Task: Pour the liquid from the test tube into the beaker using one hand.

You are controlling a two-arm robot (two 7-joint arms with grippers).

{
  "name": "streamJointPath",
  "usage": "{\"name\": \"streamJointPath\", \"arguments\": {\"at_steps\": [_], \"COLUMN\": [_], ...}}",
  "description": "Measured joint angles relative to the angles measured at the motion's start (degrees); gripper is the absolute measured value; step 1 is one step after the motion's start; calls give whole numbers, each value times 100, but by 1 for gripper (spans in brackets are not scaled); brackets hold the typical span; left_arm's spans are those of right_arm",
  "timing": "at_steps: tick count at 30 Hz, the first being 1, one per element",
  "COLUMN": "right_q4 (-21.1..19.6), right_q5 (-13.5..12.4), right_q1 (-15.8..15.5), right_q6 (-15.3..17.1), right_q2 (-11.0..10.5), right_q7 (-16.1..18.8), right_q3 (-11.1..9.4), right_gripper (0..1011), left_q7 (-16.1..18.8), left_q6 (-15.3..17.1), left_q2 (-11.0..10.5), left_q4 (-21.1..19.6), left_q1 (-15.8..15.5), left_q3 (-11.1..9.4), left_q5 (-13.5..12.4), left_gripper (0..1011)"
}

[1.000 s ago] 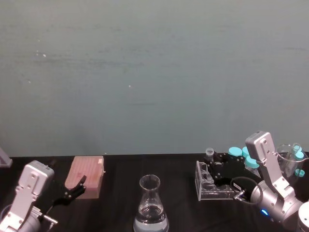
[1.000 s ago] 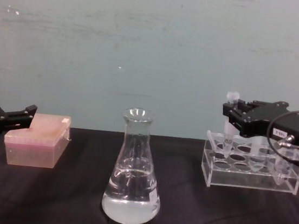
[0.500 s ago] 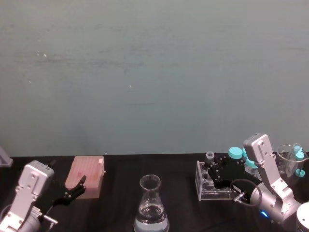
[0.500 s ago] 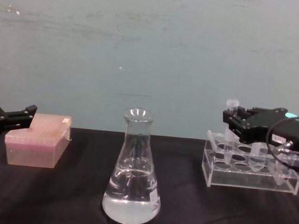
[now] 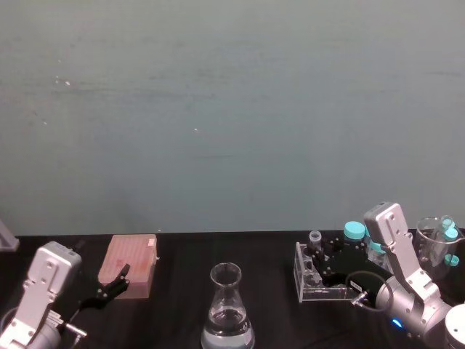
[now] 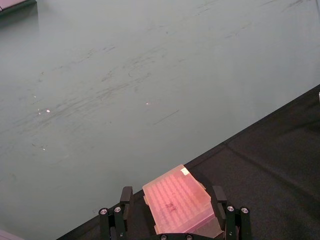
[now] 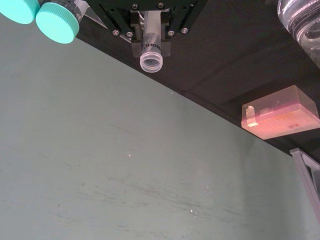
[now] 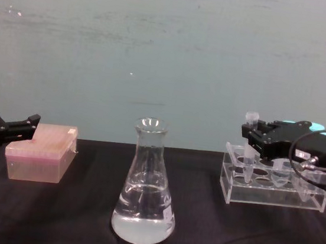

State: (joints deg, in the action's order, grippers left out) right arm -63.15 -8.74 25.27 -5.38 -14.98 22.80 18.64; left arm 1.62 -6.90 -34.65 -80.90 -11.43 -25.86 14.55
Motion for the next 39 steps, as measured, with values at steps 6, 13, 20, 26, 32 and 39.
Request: {"name": "streamJointPath", "arguments": {"at_steps": [6,13,20,26,32,39], "right_q4": [-3,-7,-11,-13,-13,-14], "right_q5": [0,0,0,1,5,6], "right_q1": [0,-1,-6,-8,-8,-8], "right_q6": [-2,-5,-9,-11,-12,-12], "right_q2": [-1,-1,-1,-1,-1,-1], "right_q7": [0,0,-1,-1,-1,-2], "right_q3": [-1,-2,-2,-2,-2,-2], "right_gripper": [269,468,707,867,1003,1003], "left_q7": [0,0,0,0,0,0], "left_q6": [0,0,0,-1,-1,0], "left_q2": [0,0,0,0,0,0], "left_q4": [0,0,0,0,0,0], "left_q1": [0,0,0,0,0,0], "left_q3": [0,0,0,0,0,0], "left_q5": [0,0,0,0,0,0], "left_gripper": [1000,1000,1000,1000,1000,1000]}}
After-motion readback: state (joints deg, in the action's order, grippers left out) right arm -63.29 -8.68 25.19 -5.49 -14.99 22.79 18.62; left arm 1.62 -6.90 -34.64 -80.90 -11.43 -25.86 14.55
